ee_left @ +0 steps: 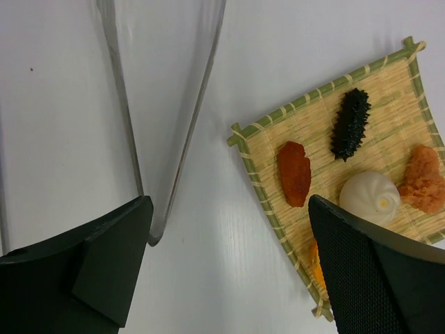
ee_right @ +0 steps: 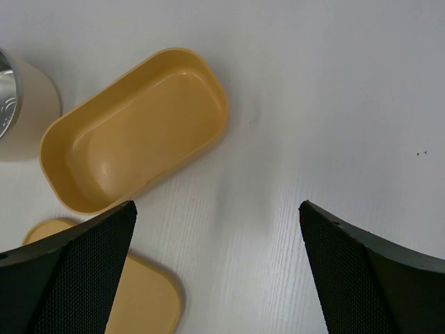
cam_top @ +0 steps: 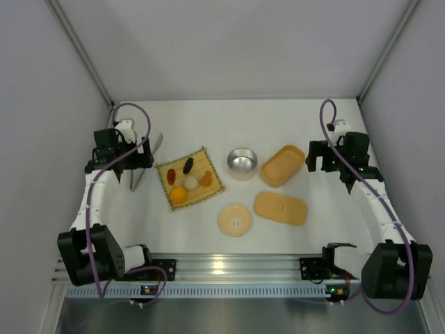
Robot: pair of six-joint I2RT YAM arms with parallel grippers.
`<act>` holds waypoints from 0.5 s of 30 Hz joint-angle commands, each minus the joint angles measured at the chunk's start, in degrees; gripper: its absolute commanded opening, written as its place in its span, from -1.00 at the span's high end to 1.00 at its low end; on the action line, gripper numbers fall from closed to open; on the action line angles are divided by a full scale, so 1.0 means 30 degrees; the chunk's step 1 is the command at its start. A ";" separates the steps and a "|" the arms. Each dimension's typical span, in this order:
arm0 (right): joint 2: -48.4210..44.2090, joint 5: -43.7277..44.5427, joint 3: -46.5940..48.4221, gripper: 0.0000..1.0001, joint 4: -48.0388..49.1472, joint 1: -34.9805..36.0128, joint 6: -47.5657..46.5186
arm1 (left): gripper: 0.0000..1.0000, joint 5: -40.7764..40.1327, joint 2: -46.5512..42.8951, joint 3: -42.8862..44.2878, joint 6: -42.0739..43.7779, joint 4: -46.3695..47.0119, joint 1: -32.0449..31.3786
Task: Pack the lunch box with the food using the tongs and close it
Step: Pick up the clamp at the center of the board.
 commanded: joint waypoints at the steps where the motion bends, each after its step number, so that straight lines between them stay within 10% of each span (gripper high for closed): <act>1: -0.0039 -0.0171 0.0525 -0.99 0.1135 0.0131 -0.0231 | -0.97 -0.1423 -0.0251 0.0643 0.0063 0.1124 0.0045; 15: 0.0811 -0.0874 0.1112 -0.99 0.0460 0.0131 -0.0173 | -0.96 -0.0462 0.3937 0.4042 0.2493 -0.3066 0.0308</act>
